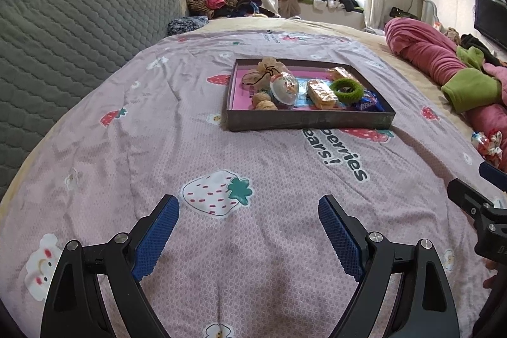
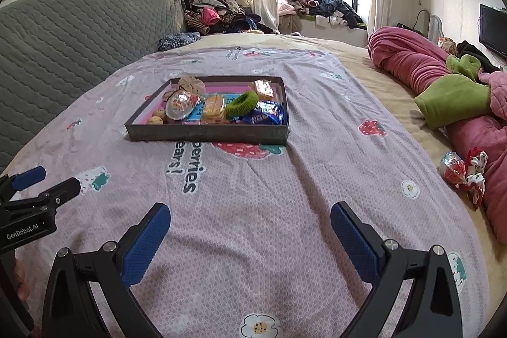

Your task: Organize objects

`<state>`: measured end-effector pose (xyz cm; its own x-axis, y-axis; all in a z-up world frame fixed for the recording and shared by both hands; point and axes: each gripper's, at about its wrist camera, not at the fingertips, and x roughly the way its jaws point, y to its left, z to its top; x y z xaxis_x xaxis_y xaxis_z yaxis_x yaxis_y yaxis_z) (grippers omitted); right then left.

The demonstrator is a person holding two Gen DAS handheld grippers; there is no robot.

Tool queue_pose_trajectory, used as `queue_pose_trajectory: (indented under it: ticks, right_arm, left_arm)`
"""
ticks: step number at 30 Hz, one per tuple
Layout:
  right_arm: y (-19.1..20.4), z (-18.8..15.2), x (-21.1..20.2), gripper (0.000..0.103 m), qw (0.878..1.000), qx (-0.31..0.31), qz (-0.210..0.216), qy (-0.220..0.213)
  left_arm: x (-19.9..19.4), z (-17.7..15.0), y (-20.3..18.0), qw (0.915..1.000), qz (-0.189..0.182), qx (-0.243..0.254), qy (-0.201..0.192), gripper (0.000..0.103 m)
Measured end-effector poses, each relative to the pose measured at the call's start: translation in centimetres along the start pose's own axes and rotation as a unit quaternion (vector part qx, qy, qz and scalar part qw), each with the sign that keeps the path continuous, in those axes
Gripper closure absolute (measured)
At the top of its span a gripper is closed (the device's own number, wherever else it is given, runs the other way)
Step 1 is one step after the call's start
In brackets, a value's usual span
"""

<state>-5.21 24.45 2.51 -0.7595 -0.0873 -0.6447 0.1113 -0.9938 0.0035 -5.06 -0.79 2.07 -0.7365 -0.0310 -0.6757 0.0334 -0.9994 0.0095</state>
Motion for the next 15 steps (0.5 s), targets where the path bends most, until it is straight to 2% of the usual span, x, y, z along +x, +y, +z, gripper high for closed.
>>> queue_pose_trajectory:
  ticks: [5,9,15]
  right_arm:
    - [-0.1,-0.7,0.4,0.001,1.000,0.000,-0.004,0.005]
    - [-0.5,-1.3,0.8,0.001,1.000,0.006,-0.008,0.013]
    - [-0.6,-1.8,1.6,0.001,1.000,0.004,-0.012,0.023]
  left_arm:
    - [0.6,-0.6,0.0,0.9999,-0.010,-0.005,0.003,0.013]
    - [1.4,-1.1,0.0,1.0000,0.003,0.001,0.009,0.013]
    - [2.1,-1.5,-0.1,0.9999,-0.005,0.002,0.012,0.013]
